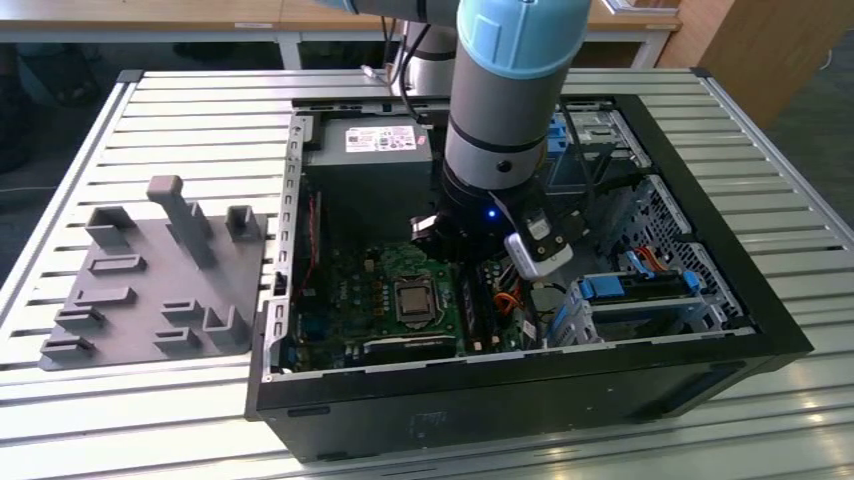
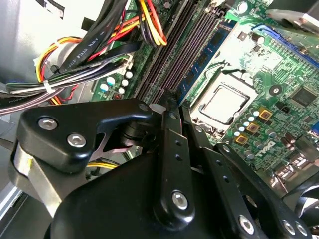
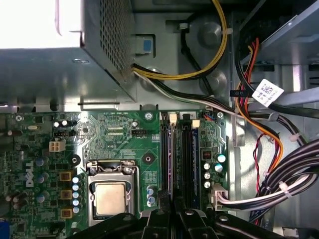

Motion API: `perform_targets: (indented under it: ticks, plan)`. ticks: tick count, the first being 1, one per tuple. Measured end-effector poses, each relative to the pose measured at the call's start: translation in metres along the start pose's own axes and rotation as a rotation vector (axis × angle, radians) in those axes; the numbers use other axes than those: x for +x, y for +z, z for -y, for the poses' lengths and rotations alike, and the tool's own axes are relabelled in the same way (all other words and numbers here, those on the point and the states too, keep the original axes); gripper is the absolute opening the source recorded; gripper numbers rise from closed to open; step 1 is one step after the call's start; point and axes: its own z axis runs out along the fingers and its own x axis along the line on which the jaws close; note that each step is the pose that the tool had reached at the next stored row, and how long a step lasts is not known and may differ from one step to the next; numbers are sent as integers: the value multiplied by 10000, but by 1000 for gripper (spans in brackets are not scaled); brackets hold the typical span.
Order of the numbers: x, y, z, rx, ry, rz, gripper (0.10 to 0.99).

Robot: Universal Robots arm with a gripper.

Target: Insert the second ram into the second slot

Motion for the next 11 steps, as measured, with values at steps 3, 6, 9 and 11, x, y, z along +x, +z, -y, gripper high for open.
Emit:
perform_targets:
  ticks: [3, 6, 9, 11]
  plan:
    - [-2, 9, 1, -2, 0, 0, 141]
    - [-21, 19, 16, 0, 3, 0, 141]
    - [-40, 52, 25, -3, 13, 1, 141]
    - [-40, 75, 27, 1, 14, 0, 141]
